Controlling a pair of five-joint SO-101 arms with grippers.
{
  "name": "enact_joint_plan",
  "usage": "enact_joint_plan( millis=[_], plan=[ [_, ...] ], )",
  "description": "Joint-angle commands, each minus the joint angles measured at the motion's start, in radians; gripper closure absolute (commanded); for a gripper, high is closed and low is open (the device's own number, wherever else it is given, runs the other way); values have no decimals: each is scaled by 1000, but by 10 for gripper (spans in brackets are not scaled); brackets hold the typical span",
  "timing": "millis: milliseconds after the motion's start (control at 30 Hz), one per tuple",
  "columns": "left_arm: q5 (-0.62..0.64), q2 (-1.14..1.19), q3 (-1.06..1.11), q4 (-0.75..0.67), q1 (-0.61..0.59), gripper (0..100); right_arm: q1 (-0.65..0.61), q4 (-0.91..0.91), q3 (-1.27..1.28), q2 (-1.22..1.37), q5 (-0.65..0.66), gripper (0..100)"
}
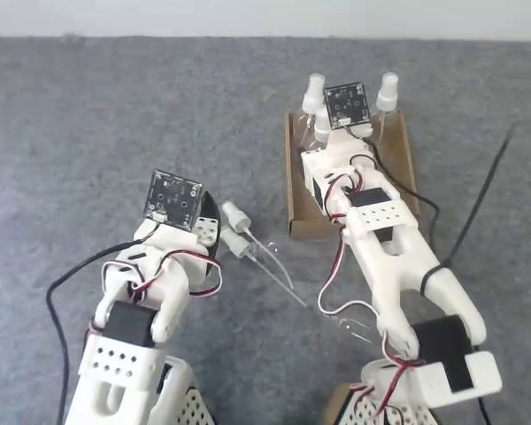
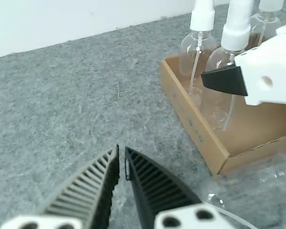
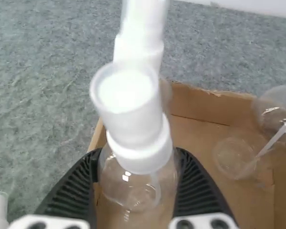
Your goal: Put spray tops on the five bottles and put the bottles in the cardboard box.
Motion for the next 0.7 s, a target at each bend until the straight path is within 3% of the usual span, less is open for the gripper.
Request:
enact_joint_plan(
  millis=[0, 667],
  plan=[
    [14, 5, -8, -21, -8, 988, 7, -25, -12, -2, 11, 993],
    [9, 5, -10, -21, -12, 988, -1, -16, 31, -4, 15, 991]
  ],
)
